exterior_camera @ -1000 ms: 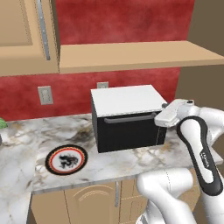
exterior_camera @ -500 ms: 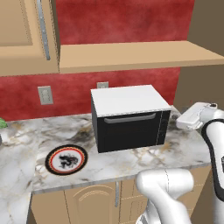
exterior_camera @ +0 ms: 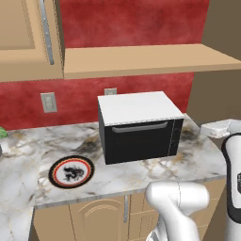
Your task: Pull the toaster oven rack outwards. Pick up the baguette from the plate and place it on the toaster oven rack. Close the toaster oven door fully and set the temperature to the lowest setting.
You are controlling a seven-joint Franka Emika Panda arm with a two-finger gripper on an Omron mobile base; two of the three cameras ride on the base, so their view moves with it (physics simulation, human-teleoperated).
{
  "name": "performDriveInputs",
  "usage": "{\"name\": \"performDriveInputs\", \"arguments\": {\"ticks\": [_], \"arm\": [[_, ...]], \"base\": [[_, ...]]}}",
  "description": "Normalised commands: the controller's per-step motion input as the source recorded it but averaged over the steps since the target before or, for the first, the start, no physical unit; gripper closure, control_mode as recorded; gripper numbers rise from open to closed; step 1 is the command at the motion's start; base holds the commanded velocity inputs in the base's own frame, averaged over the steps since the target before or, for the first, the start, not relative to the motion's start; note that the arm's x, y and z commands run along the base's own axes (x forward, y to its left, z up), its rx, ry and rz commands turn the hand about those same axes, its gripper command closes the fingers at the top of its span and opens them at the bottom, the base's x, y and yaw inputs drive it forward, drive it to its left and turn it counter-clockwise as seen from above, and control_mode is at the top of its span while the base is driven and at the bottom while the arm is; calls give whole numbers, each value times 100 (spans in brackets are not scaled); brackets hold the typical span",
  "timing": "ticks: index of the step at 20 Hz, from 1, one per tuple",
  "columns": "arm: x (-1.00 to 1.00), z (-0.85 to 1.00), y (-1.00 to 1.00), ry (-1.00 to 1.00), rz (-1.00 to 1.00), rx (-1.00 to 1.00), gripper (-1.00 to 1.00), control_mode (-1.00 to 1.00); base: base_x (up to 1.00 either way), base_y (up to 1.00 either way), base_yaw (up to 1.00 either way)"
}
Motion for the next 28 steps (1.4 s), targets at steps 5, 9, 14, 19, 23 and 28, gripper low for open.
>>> {"name": "performDriveInputs", "arguments": {"ticks": [5, 9, 14, 19, 23, 28], "arm": [[0, -17, -4, 30, -4, 15, -100, -100], [0, -17, -11, 28, 0, 24, -100, -100], [0, -13, -13, 16, 0, 25, -100, -100], [0, -23, -1, 12, -4, 13, -100, -100], [0, -27, 0, 11, 0, 6, -100, -100], [1, -24, 0, 3, 0, 8, -100, -100]], "base": [[0, 0, 0], [0, 0, 0], [0, 0, 0], [0, 0, 0], [0, 0, 0], [0, 0, 0]]}}
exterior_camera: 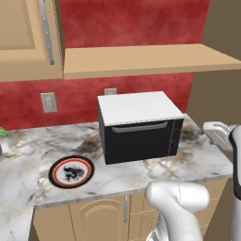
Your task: Pull the toaster oven rack outwards. Pick up the baguette from the plate and place it on the toaster oven rack. Close the toaster oven door fully and set the temperature to the lowest setting.
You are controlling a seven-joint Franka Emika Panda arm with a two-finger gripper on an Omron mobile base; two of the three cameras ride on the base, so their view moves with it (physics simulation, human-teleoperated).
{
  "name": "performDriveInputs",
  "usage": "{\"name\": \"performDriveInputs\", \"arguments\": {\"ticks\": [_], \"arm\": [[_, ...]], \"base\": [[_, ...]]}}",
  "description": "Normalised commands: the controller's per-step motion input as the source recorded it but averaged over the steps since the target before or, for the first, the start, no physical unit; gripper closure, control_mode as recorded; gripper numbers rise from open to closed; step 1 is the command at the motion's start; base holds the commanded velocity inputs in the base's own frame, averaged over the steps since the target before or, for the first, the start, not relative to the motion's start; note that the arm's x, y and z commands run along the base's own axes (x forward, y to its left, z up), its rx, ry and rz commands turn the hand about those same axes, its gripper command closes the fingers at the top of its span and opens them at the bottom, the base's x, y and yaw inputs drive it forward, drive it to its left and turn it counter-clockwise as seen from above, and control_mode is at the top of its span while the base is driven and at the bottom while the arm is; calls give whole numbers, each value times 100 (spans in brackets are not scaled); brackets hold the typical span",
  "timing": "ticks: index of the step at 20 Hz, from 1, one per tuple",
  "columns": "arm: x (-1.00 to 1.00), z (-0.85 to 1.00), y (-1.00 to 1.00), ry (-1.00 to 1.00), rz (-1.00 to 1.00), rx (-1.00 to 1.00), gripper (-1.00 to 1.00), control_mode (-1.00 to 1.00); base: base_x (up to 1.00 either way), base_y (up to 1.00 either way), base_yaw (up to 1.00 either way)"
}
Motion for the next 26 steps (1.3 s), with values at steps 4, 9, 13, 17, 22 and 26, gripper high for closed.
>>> {"name": "performDriveInputs", "arguments": {"ticks": [4, 9, 13, 17, 22, 26], "arm": [[5, -13, 0, 0, 0, 3, -100, -100], [24, -3, 2, 0, 0, 1, -100, -100], [25, 0, 6, 0, 0, 0, -100, -100], [14, -4, 3, 0, 0, 0, -100, -100], [7, -14, 4, 0, 0, 0, -100, -100], [7, -12, 10, 0, 0, 0, -100, -100]], "base": [[0, 0, 0], [0, 0, 0], [0, 0, 0], [0, 0, 0], [0, 0, 0], [0, 0, 0]]}}
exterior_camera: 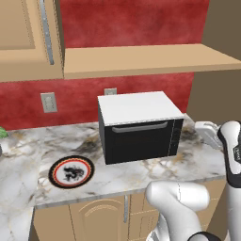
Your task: Pull the toaster oven rack outwards. Pick up the baguette from the plate and place it on the toaster oven rack. Close the toaster oven door fully and set the temperature to the lowest setting.
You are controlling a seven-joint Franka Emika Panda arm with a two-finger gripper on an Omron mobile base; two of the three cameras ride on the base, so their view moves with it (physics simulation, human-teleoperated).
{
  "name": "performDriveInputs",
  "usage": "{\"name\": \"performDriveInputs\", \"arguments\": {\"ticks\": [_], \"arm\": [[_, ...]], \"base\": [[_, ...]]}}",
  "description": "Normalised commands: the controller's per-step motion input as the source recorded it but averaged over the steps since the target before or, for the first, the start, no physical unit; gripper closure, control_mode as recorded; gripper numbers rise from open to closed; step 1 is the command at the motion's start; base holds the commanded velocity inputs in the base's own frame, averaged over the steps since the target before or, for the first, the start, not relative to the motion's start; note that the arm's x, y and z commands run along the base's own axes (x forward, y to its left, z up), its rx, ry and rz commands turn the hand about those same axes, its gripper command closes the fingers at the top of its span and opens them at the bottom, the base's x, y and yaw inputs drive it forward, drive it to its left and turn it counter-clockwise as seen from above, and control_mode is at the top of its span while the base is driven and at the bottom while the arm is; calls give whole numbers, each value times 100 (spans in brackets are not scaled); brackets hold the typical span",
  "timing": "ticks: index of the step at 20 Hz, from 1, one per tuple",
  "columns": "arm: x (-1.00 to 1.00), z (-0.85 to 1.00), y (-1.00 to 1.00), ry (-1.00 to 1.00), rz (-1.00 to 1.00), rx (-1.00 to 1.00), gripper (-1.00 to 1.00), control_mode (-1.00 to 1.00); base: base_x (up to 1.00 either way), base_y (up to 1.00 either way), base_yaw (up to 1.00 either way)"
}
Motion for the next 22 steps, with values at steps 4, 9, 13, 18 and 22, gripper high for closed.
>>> {"name": "performDriveInputs", "arguments": {"ticks": [4, 9, 13, 18, 22], "arm": [[11, -7, 9, 0, 0, 0, -100, -100], [17, -2, 13, 0, -1, 0, -100, -100], [10, -1, 0, 0, -1, 0, -100, -100], [13, -9, 0, 0, -1, 1, -100, -100], [12, -12, 0, 0, -1, 3, -100, -100]], "base": [[0, 0, 0], [0, 0, 0], [0, 0, 0], [0, 0, 0], [0, 0, 0]]}}
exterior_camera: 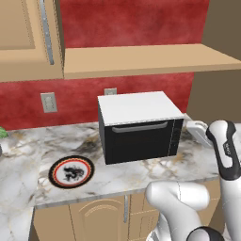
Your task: Pull the toaster oven rack outwards. Pick up the baguette from the plate and place it on the toaster oven rack. Close the toaster oven door fully and set the temperature to the lowest setting.
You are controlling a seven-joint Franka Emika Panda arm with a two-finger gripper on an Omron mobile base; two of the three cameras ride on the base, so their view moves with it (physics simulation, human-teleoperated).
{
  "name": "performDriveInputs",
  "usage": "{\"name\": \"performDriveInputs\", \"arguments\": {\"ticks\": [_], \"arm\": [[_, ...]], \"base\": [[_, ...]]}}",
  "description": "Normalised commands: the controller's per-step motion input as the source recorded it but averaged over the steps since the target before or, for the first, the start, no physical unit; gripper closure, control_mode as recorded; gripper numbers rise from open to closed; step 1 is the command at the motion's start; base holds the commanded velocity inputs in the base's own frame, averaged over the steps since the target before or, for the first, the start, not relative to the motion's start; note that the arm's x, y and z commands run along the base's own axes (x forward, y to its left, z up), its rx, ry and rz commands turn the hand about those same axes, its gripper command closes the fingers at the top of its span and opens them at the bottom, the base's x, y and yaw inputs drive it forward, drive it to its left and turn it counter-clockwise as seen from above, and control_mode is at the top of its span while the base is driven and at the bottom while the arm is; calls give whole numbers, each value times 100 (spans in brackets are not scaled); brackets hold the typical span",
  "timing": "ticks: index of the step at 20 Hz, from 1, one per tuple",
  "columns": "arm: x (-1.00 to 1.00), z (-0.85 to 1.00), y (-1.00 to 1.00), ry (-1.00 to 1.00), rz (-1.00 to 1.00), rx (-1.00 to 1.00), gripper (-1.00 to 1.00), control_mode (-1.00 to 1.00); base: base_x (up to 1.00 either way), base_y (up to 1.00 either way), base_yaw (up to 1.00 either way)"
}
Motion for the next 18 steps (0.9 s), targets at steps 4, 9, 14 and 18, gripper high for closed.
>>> {"name": "performDriveInputs", "arguments": {"ticks": [4, 9, 14, 18], "arm": [[10, -14, 0, 0, -1, 4, -100, -100], [9, -4, 0, 0, 0, 5, -100, -100], [12, 0, 0, 0, 0, 5, -100, -100], [12, 0, 0, 0, -1, 2, -100, -100]], "base": [[0, 0, 0], [0, 0, 0], [0, 0, 0], [0, 0, 0]]}}
